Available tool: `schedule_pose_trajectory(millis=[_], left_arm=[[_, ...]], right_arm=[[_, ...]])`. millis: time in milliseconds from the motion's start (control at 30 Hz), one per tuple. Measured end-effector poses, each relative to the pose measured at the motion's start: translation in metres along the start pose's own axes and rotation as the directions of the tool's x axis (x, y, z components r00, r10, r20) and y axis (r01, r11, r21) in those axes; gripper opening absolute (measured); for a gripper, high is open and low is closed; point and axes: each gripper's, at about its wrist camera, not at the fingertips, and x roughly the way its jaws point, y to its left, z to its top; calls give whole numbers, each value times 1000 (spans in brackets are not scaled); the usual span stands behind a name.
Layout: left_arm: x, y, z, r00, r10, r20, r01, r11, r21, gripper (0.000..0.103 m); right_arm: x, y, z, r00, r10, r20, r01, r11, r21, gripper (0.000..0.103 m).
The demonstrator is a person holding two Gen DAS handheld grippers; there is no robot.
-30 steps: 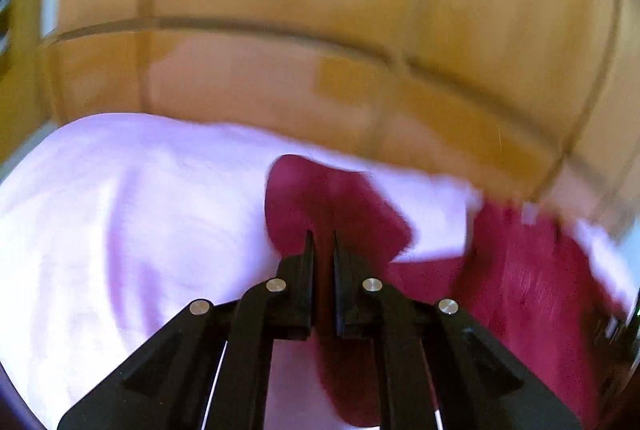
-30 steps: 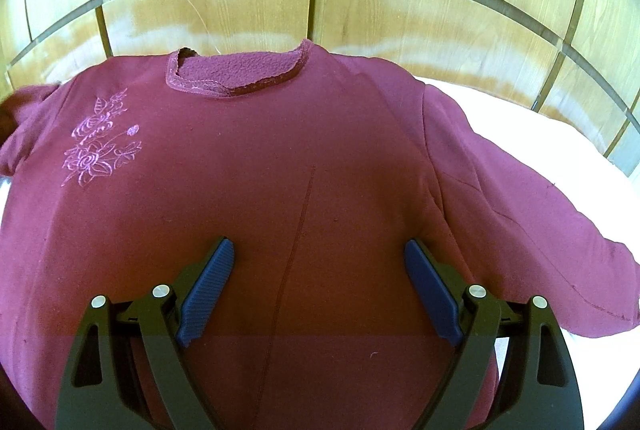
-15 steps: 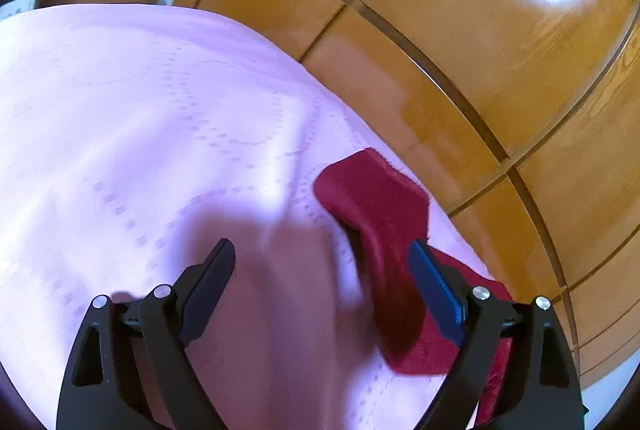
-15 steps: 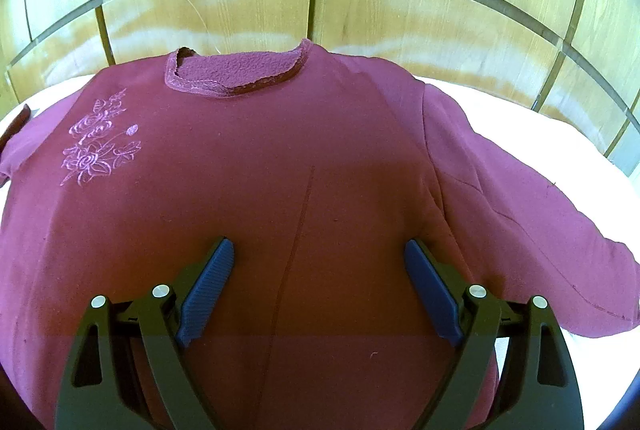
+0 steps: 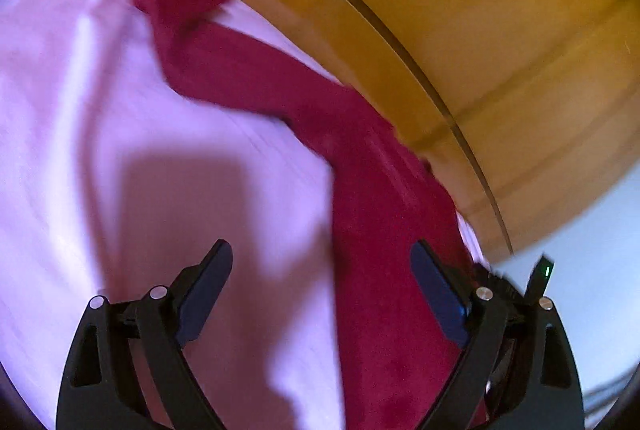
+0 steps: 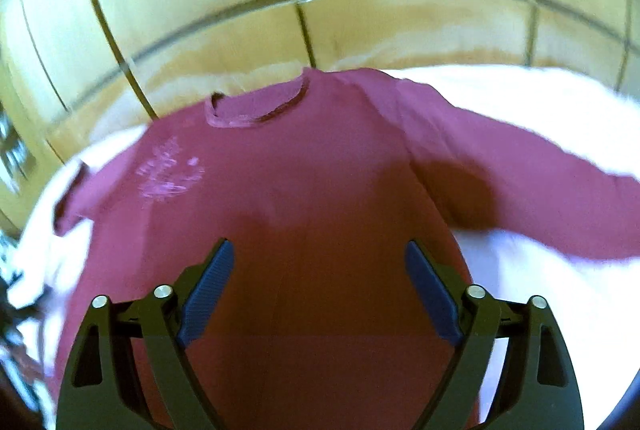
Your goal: Fold small clothes
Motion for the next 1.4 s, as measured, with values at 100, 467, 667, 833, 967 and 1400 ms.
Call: schedule_pose_trajectory(millis=[100, 467, 667, 833, 967, 1400], left_arm=[[10, -20, -19, 994, -50, -93, 56, 997, 59, 89], [-9, -39, -69, 964, -116, -241, 148, 981, 122, 70], [-18, -44, -98, 936, -143, -323, 181, 979, 92, 29], [-11, -59, -106, 936, -84, -341, 147, 976, 162, 7], [-34, -66, -91, 955, -32, -295, 100, 971, 218, 6], [-38, -83, -89, 953, 97, -287, 21, 925, 381, 60]], right_arm=[[-30, -27, -18, 1000, 11, -5, -11, 997, 73, 76], [-91, -90, -108, 988, 117, -98, -89, 962, 256, 71], [-112, -85, -151, 962, 257, -95, -218, 927, 306, 53], [-115, -72, -162, 960, 244, -135, -202, 943, 264, 11], [-138, -82, -153, 965, 247, -87, -214, 936, 281, 10], [-132, -94, -142, 974, 193, -116, -168, 966, 199, 54]])
